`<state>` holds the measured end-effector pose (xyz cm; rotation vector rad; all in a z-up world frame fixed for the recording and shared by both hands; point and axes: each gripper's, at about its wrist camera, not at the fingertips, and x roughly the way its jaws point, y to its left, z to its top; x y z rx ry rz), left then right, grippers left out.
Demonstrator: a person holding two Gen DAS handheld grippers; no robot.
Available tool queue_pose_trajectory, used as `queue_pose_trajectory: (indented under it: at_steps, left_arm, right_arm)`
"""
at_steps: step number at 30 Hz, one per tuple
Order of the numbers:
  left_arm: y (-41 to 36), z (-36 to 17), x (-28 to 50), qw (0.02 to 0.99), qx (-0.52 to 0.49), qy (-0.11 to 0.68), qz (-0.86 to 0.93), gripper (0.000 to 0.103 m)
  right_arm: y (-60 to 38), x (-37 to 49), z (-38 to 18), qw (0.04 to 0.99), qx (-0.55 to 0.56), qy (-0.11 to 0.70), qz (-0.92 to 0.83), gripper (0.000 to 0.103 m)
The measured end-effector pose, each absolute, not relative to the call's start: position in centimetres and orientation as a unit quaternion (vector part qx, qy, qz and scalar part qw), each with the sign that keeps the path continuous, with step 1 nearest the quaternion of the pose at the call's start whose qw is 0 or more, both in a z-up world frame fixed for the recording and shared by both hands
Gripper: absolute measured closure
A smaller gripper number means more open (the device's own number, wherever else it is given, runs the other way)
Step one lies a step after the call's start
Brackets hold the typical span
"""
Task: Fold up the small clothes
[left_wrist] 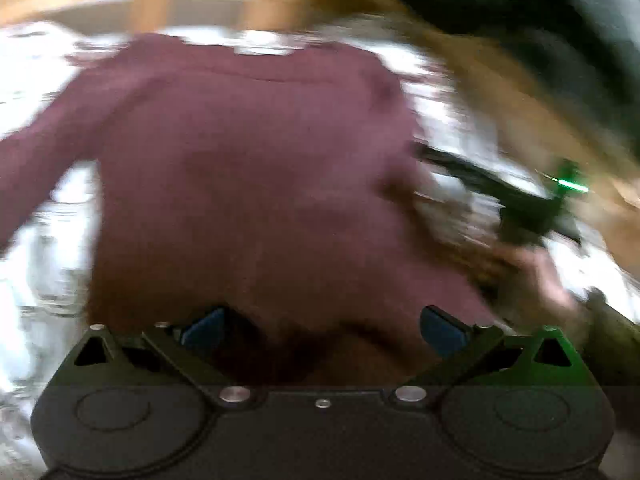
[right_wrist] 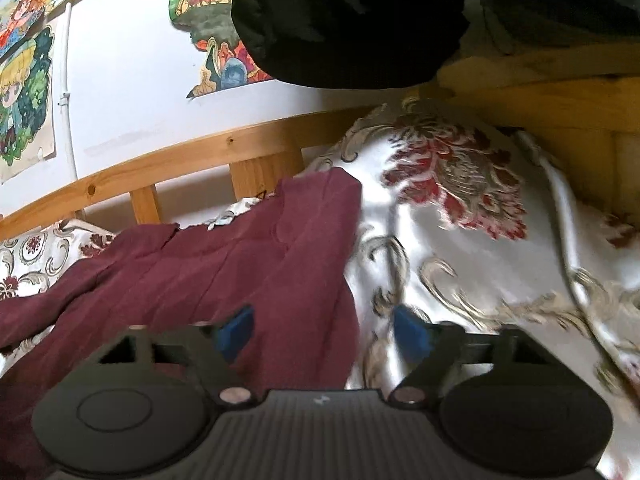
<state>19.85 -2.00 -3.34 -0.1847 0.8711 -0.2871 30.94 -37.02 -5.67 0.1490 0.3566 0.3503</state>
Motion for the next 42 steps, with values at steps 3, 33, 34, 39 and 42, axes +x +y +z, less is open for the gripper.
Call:
queue_pose_trajectory:
  at_steps: [3, 33, 34, 39, 42]
  left_arm:
    - [-2.0, -4.4, 21.2, 0.895, -0.091, 0.433, -0.048, 0.001]
    - [-2.3, -5.2, 17.0, 0.902, -0.083, 0.423, -0.009, 0.001]
    - [-1.7, -4.7, 16.2, 0.908, -0.091, 0.409, 0.002, 0.001]
    - [3.6, -1.6, 12.8, 0.926, -0.112, 0.337, 0.124, 0.001]
    - [7.8, 0.0, 11.0, 0.922, -0.108, 0.31, 0.206, 0.001]
  right_arm:
    - [-36.4, 31.9, -5.6, 0.965, 0.066, 0.178, 0.182, 0.048]
    - [-34.6, 30.4, -5.8, 0.978, -0.032, 0.184, 0.091, 0.017]
    - [-34.3, 30.1, -5.6, 0.977, -0.029, 0.186, 0.097, 0.014]
    - [-32.6, 28.4, -4.8, 0.974, -0.02, 0.186, 0.13, 0.0]
    - [-31.6, 26.6, -4.6, 0.97, -0.023, 0.195, 0.142, 0.0]
